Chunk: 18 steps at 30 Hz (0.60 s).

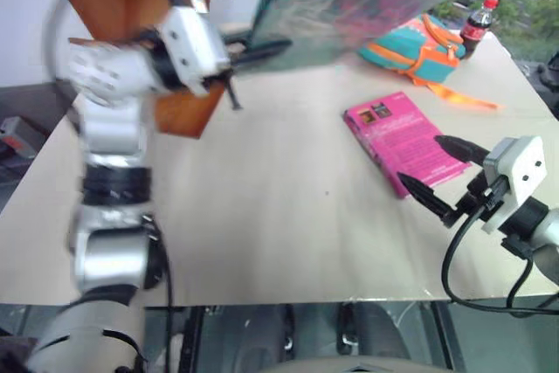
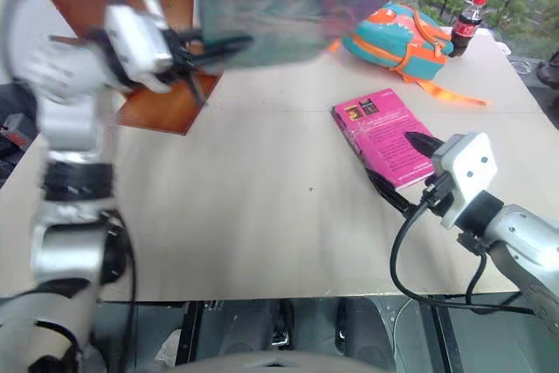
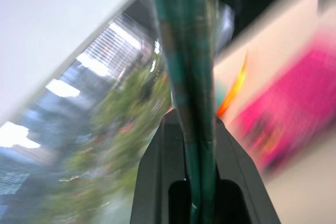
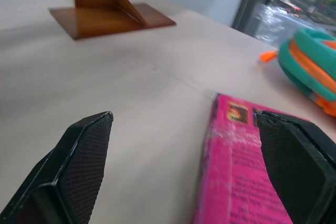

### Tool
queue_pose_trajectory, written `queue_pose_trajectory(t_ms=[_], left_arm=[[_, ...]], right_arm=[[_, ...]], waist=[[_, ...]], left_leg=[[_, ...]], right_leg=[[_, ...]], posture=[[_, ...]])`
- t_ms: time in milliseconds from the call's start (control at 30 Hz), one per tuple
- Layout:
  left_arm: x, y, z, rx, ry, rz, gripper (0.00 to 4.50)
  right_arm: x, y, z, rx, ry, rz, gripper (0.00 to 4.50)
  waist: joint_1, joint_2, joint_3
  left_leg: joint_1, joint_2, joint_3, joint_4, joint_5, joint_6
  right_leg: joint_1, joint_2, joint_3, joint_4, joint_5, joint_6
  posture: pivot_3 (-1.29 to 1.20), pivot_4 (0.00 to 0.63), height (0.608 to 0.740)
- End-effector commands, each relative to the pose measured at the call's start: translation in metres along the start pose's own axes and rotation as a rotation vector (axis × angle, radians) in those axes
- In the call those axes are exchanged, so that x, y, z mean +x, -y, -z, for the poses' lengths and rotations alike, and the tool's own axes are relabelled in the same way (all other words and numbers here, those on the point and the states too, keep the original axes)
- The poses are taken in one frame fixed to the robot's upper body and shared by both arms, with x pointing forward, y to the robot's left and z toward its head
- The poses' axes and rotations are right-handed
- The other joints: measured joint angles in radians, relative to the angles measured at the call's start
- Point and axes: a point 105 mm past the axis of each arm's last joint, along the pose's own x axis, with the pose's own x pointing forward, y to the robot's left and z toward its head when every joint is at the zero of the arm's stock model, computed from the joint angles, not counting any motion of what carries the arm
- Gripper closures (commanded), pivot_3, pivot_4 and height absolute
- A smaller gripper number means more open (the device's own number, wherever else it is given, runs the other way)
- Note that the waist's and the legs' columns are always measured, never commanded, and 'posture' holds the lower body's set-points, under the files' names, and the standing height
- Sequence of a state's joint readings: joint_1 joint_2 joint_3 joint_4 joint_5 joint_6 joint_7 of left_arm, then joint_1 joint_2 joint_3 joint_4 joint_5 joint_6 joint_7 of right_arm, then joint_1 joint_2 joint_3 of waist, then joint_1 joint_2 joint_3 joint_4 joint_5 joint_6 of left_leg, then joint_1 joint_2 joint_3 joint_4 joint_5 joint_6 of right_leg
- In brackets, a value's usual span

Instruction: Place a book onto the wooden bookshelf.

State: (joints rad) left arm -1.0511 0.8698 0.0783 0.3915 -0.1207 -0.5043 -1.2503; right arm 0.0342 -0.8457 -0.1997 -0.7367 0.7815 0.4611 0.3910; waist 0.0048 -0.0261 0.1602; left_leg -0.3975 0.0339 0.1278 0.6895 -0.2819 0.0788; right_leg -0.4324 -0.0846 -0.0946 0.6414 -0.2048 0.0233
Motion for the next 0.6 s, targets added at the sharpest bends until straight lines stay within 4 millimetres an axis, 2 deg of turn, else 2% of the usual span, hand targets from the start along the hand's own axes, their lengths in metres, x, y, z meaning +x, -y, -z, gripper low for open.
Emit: queue_pose_trajectory(t_ms=[33,133,333,433,600], left_arm=[[-0.036,-0.012,0.030,0.125,-0.215,0.039,4.48],[-0.063,-0.010,0.056,0.099,-0.372,0.090,4.48],[-0.099,-0.010,0.093,0.122,-0.633,0.090,4.48],[-0.106,-0.008,0.111,0.157,-0.753,0.101,4.48],[-0.111,-0.008,0.125,0.190,-0.854,0.107,4.48]], right_arm=[[0.010,-0.001,-0.005,-0.013,0.034,-0.047,0.00],[0.018,-0.003,-0.006,-0.015,0.049,-0.076,0.00],[0.030,-0.006,-0.020,-0.033,0.101,-0.117,0.00],[0.037,-0.009,-0.027,-0.049,0.124,-0.140,0.00],[0.043,-0.015,-0.038,-0.054,0.162,-0.164,0.00]], waist=[[0.002,0.000,0.000],[0.010,-0.001,0.000],[0.009,-0.005,0.002],[0.008,-0.006,0.003],[0.008,-0.006,0.003]], left_leg=[[0.000,0.000,0.000,-0.001,0.000,0.000],[-0.002,0.000,0.000,-0.001,0.000,0.000],[-0.005,-0.001,0.000,0.001,-0.002,0.003],[-0.004,-0.001,0.002,0.001,-0.002,0.004],[-0.005,0.000,0.003,0.001,-0.003,0.004]], right_leg=[[0.000,0.000,0.000,0.000,0.000,0.000],[0.000,0.000,-0.002,-0.001,0.000,0.001],[-0.001,-0.002,-0.003,-0.002,-0.002,0.004],[-0.001,-0.002,-0.002,-0.001,-0.002,0.005],[-0.003,-0.002,-0.002,0.000,-0.003,0.005]], posture=[[0.00,0.150,0.740],[0.00,0.150,0.740],[0.00,0.150,0.740],[0.00,0.150,0.740],[0.00,0.150,0.740]])
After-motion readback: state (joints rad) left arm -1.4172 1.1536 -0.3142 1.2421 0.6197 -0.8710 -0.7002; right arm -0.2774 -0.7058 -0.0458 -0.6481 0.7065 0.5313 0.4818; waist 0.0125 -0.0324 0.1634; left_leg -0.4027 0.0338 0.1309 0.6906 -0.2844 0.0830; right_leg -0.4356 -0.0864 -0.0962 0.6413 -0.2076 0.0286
